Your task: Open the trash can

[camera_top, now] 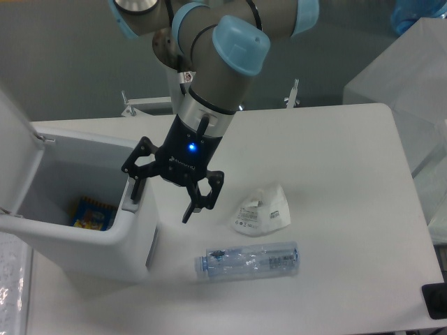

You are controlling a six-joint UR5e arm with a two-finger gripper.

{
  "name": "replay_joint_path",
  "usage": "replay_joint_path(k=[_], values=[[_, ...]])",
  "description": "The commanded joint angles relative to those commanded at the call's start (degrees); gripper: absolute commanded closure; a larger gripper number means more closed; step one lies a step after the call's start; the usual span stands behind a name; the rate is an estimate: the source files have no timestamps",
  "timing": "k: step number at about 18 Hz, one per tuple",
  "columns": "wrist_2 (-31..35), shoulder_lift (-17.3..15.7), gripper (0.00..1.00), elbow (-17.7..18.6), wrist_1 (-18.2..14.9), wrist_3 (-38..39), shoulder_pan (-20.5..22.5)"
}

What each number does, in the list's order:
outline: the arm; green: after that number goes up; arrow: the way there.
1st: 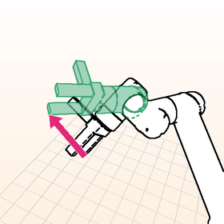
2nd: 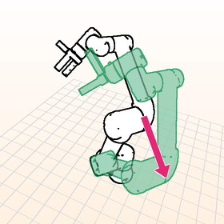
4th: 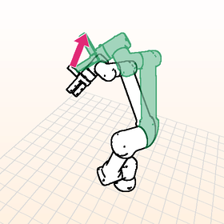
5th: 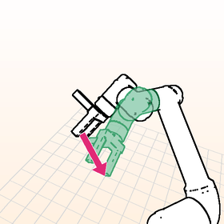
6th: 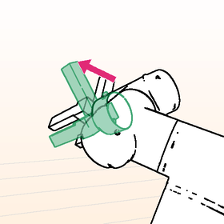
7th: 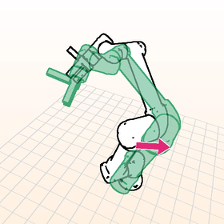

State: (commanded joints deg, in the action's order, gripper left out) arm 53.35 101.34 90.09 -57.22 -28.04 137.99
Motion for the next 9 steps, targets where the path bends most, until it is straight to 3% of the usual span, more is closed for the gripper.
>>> replay_joint_path(k=[4, 9], values=[[0.09, 0.17, 0.0, -3.07, 0.0, -0.09, 0.96], [0.61, 0.88, 0.0, -5.28, 0.26, -3.24, 5.53]])
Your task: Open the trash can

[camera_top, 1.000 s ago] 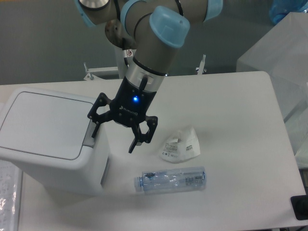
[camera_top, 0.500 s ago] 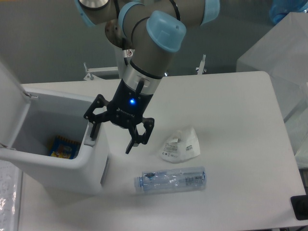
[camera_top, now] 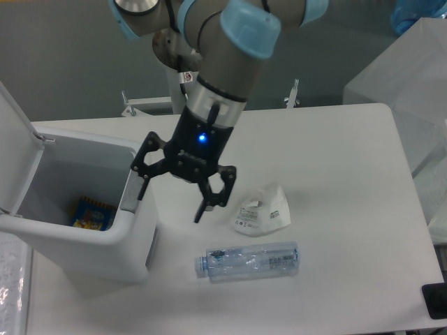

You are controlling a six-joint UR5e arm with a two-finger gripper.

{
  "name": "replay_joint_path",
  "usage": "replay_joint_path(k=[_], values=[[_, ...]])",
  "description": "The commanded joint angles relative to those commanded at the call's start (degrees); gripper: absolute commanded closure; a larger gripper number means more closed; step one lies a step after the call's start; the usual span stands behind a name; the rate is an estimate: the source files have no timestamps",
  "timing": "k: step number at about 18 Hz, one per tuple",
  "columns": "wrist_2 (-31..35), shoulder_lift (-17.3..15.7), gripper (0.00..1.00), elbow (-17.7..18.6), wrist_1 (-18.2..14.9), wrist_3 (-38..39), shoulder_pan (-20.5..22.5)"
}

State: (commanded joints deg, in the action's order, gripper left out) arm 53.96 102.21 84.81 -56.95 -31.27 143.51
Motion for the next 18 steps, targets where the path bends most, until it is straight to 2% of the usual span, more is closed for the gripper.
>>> replay_joint_path(k=[3, 6, 9, 12, 18], values=[[0.09, 1.23, 0.0, 0.18, -0.09, -7.2, 2.64], [0.96, 2.72, 0.0, 0.0, 0.18, -10.9, 5.72], [6.75, 3.25, 0.0, 0.09, 0.18, -17.39, 8.27], [9.39, 6.32, 0.0, 0.18, 0.18, -24.52, 9.59], [17.22, 9.05, 0.0, -0.17, 0.0, -35.42, 10.64]])
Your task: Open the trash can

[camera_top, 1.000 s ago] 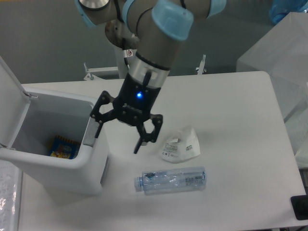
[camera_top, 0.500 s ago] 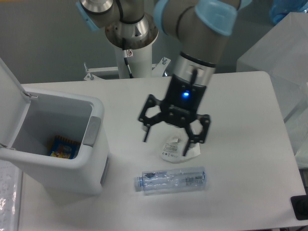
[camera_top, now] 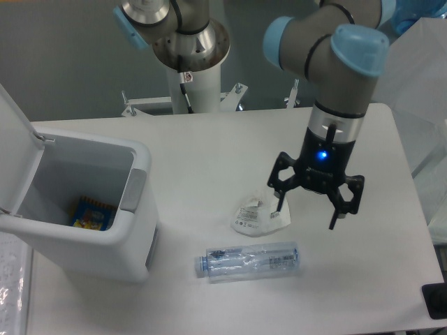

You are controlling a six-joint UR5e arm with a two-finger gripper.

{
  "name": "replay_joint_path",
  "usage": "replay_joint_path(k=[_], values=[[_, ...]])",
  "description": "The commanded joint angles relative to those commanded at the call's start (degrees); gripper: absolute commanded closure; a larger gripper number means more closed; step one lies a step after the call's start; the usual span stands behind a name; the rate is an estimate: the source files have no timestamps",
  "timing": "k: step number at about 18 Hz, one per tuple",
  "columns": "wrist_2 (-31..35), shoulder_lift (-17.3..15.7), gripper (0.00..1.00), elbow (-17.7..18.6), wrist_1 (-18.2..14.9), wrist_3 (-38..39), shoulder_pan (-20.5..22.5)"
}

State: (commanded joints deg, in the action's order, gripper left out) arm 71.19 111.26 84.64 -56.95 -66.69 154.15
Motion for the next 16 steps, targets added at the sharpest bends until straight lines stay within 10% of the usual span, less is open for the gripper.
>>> replay_joint_path(k=[16], values=[[14.86, 3.43, 0.0, -1.06, -2.37, -19.62, 0.8]])
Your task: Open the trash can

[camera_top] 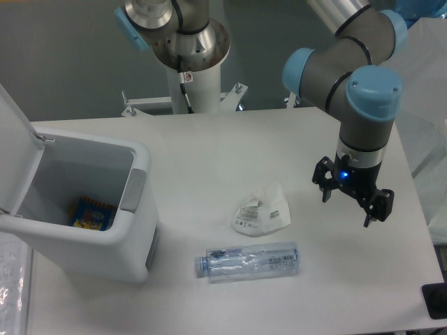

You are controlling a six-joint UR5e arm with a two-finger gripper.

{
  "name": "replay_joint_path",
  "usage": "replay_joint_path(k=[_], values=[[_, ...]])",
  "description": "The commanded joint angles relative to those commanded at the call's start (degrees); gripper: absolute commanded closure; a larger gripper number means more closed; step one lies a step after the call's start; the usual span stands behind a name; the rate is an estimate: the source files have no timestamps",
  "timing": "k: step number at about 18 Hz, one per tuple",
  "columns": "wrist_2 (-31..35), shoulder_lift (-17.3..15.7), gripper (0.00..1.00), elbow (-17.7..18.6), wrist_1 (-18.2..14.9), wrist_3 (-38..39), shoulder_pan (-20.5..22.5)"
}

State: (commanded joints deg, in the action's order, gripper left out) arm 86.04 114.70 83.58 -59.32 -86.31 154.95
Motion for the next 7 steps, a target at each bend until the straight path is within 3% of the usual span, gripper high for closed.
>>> replay_joint_path(k=[7], values=[[1.57, 0.44, 0.0, 0.53, -0.01, 0.0, -0.09]])
